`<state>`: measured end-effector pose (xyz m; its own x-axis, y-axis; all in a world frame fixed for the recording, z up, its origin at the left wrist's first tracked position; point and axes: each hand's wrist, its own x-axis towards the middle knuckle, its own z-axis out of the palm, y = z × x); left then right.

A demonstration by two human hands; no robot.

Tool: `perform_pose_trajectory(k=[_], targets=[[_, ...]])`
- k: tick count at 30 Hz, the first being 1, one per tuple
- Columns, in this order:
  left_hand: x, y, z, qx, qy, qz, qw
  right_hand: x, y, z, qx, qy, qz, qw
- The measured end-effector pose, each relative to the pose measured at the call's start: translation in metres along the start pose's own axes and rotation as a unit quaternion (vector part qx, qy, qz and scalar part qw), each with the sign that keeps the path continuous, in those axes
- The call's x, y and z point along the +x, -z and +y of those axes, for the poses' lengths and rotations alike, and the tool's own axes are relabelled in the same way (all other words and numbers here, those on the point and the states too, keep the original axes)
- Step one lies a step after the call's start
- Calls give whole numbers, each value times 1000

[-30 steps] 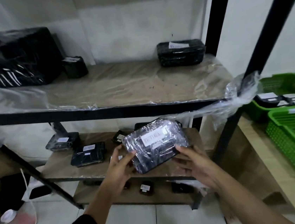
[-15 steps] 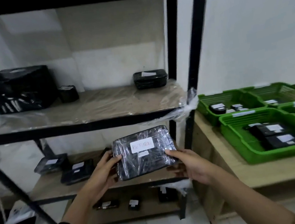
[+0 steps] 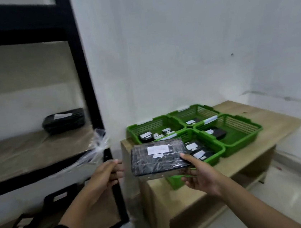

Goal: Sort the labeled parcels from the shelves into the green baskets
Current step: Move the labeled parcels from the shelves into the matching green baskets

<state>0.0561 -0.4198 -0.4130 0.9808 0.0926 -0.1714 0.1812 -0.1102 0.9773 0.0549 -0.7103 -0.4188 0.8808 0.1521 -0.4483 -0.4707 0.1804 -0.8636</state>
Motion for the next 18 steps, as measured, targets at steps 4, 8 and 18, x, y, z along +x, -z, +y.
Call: perform_pose_trajectory(k=[4,8,18], targets=[[35,-102,18,2,-6,-42,999,1,105,-38,5,10,62,998],[64,-184,26,3,-16,-86,996,6,191,-73,-5,23,109,994],[136,-300,19,61,9,-101,993,70,316,-105,23,-1,152,988]])
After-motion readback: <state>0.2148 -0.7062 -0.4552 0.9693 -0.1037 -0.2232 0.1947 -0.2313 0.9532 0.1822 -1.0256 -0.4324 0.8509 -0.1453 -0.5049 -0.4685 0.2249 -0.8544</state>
